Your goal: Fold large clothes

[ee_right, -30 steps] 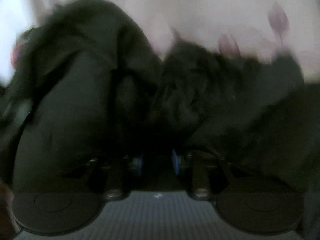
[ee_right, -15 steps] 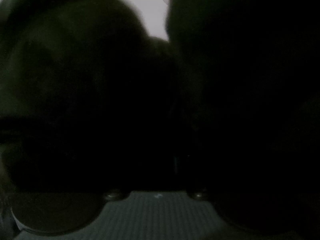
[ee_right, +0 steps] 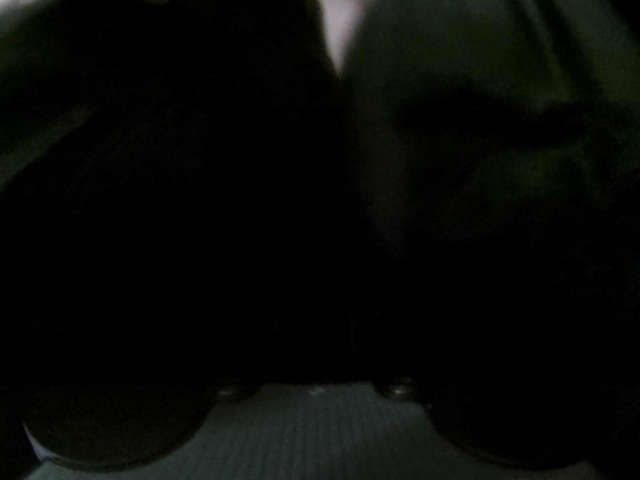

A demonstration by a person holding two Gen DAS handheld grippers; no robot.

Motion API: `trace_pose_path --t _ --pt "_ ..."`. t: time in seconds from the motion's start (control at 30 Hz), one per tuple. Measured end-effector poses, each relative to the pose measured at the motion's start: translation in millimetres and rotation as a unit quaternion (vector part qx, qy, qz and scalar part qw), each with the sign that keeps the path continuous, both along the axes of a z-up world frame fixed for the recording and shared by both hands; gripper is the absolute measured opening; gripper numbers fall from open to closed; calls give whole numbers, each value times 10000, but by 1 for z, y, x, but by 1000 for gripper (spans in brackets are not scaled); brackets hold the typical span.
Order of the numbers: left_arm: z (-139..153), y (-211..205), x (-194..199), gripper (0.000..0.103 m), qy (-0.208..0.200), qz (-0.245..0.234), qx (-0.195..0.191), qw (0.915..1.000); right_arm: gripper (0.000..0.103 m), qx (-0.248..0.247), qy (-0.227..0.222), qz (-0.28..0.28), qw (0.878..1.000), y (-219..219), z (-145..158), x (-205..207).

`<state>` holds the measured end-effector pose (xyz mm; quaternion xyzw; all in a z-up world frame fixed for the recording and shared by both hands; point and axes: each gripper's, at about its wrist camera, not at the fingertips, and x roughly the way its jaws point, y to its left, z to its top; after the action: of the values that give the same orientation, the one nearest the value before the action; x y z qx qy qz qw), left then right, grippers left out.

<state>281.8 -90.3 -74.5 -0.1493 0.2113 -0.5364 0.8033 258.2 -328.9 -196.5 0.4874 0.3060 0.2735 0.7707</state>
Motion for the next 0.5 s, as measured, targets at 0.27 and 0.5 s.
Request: trace_pose_path --t 0.27,0.5 --pt "27 9 -12 101 -161 53 513 9985 26 1593 -148 1153 9804 86 -15 2" --pt "-19 21 -11 103 -143 -74 281 9995 23 -683 371 260 9966 54 19 -62"
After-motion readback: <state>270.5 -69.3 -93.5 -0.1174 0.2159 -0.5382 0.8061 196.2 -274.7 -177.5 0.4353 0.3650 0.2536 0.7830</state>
